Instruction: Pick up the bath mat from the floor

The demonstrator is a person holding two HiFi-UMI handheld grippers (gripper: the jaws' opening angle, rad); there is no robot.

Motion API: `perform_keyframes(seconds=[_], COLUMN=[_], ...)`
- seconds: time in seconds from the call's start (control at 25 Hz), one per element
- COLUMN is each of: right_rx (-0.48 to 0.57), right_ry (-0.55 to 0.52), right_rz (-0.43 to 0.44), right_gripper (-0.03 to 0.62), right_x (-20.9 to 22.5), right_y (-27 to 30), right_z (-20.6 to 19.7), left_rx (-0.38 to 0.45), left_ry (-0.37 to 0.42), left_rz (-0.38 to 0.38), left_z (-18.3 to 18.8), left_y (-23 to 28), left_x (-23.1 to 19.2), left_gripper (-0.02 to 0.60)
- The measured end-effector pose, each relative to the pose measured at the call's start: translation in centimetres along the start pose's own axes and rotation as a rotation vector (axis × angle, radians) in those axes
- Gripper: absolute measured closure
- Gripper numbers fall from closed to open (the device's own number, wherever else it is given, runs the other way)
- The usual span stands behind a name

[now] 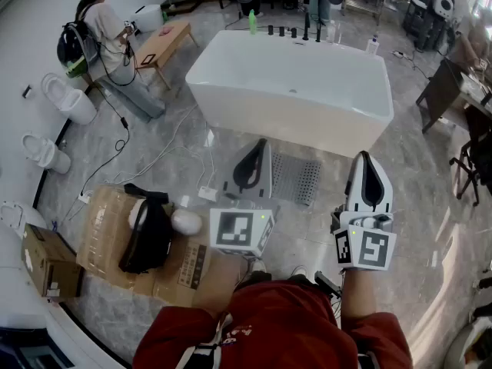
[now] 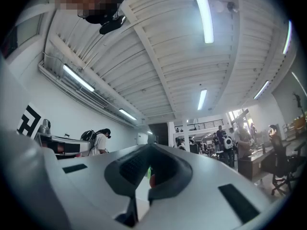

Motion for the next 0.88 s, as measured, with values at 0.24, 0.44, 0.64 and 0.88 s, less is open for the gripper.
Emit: perform_keyframes(seconds=[0.24, 0.44, 0.64, 0.88], right_rx=[-0.012, -0.017, -0.012, -0.005], right_ry=[-0.001, -0.013, 0.019, 0.021], right_rz=[-0.006, -0.021, -0.021, -0.033], right_gripper=[0.583, 0.583, 0.583, 0.583], right_x=[-2.1, -3.2, -4.2, -5.9], right_y=[1.8, 2.9, 3.6, 4.4], right_z=[-1.4, -2.0, -2.8, -3.1], left_rx=[0.001, 0.009, 0.012, 0.014], left_ry=[0.015, 0.021, 0.024, 0.013], left_rz=[0.002, -0.014, -0.017, -0.039], left_z=[-0.9, -1.2, -1.9, -2.3], left_y=[0.4, 0.9, 1.0, 1.1], left_x=[-2.8, -4.2, -5.7, -8.1], left_gripper=[0.568, 0.568, 0.568, 0.568])
Point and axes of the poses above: the fingertips, and each gripper's own axes: y forward along the fingers, x to its right, z out of its top, the point moved 7 cm from there along -y, backward along the fingers, and after that the axes turned 9 degrees about y, right-handed, at the moved point
